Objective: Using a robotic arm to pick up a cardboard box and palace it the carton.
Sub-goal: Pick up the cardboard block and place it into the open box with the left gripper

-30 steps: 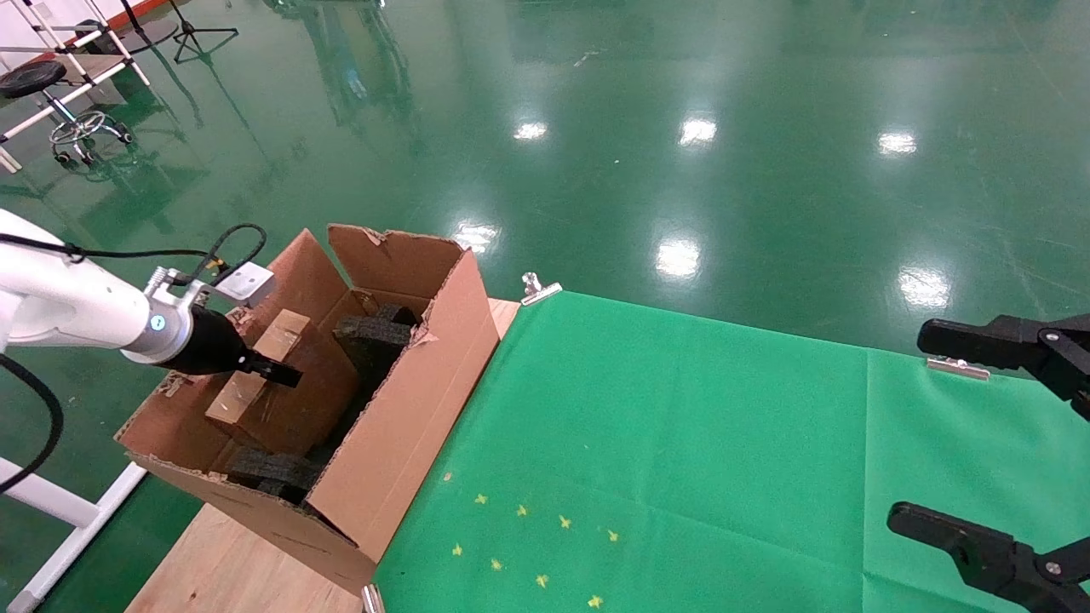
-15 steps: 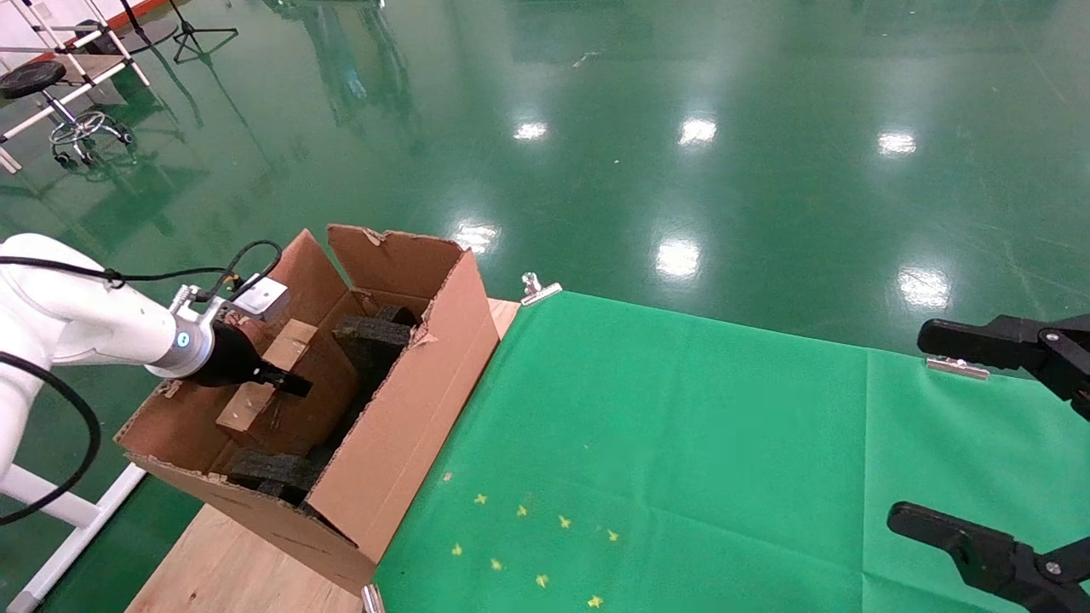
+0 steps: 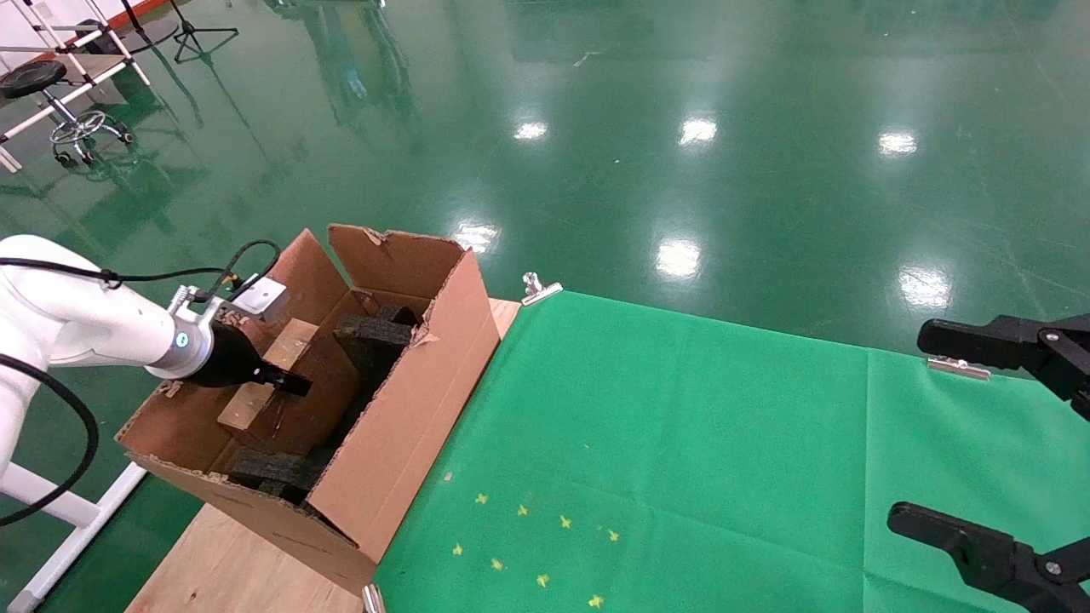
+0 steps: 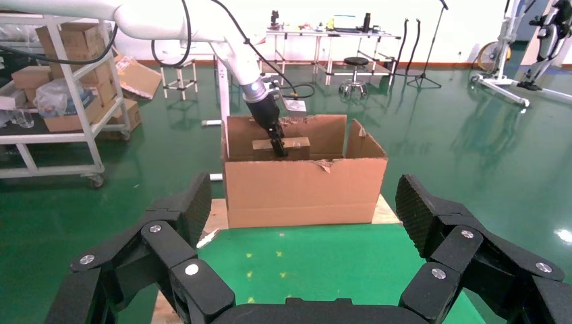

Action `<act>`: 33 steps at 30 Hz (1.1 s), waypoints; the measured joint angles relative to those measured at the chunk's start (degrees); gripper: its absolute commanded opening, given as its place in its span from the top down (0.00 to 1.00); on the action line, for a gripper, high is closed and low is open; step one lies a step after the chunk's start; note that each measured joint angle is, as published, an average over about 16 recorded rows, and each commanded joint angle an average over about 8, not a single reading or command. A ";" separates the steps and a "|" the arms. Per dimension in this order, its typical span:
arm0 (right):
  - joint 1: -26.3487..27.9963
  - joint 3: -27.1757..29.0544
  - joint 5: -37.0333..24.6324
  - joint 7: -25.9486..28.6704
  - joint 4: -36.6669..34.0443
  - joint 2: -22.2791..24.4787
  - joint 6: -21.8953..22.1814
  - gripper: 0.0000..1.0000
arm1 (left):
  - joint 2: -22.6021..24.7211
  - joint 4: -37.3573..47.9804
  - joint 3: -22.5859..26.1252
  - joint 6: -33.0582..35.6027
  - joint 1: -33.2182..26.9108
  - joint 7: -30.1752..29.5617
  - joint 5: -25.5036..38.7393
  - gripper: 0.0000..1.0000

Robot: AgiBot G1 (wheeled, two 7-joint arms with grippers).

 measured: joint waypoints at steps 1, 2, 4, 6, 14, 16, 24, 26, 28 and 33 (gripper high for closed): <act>0.00 0.00 0.00 0.00 0.00 0.00 0.00 0.00 | 0.00 0.01 0.02 0.05 -0.01 -0.01 0.03 0.00; 0.00 0.00 0.00 0.00 0.00 0.00 0.00 0.00 | 0.00 0.00 0.03 0.09 -0.04 -0.03 0.04 0.00; 0.00 0.00 0.00 0.00 0.00 0.00 0.00 0.00 | -0.01 0.01 0.06 0.18 -0.06 -0.05 0.09 0.00; 0.00 0.00 0.00 0.00 0.00 0.00 0.00 0.00 | -0.02 -0.01 0.08 0.26 -0.11 -0.04 0.13 0.00; 0.00 0.00 0.00 0.00 0.00 0.00 0.00 0.00 | -1.02 -1.18 -0.51 1.97 -1.60 1.27 -0.68 0.00; 0.00 0.00 0.00 0.00 0.00 0.00 0.00 0.00 | -1.68 -1.94 -1.00 3.04 -2.33 2.19 -1.43 0.00; 0.00 0.00 0.00 0.00 0.00 0.00 0.00 0.00 | -5.59 -6.99 -4.08 10.51 -5.66 7.85 -6.33 0.00; 0.00 0.00 0.00 0.00 0.00 0.00 0.00 0.00 | -6.63 -8.48 -4.92 12.83 -6.32 9.28 -7.74 0.00; 0.00 0.00 0.00 0.00 -0.01 0.01 0.01 0.00 | -7.52 -9.82 -5.66 14.96 -6.80 10.51 -9.01 0.00; 0.00 0.00 0.00 0.00 -0.01 0.01 0.01 0.00 | -8.88 -12.16 -6.79 18.67 -7.37 12.40 -11.07 0.00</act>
